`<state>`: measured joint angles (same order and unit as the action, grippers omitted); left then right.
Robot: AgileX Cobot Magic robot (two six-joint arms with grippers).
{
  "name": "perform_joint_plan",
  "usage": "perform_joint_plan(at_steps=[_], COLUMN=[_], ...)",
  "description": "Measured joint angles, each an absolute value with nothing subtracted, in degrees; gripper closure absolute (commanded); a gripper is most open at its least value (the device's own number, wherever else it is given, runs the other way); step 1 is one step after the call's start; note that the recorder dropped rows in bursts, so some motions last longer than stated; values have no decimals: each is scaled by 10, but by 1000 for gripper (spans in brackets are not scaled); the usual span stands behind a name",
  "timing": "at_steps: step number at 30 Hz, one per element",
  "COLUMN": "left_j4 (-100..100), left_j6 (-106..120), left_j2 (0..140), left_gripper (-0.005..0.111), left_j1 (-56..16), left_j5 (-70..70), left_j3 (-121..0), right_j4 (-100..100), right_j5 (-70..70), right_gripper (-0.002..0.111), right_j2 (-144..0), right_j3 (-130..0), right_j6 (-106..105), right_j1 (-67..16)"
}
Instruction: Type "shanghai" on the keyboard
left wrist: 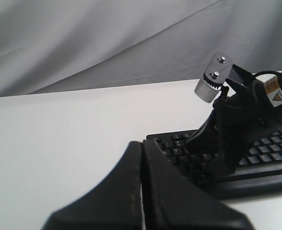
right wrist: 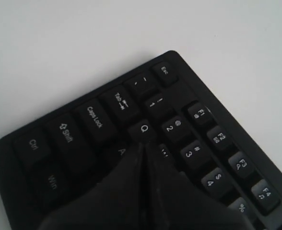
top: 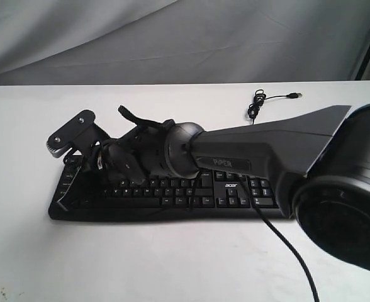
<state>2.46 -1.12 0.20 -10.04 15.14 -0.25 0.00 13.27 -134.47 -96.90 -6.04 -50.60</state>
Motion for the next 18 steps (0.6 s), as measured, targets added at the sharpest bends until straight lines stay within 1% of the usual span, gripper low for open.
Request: perform_joint_plan(at_steps=[18], left_j4=[25], left_j6=[-11], left_j2=[2], left_gripper=[107], left_j1=[-100], left_j5=[151], left_j3=[-2], right_j4=[0], right_j5=[132], right_gripper=[108], right_j2=[-1348], right_j3=[-969], right_j6=[-62], right_j1=[-506])
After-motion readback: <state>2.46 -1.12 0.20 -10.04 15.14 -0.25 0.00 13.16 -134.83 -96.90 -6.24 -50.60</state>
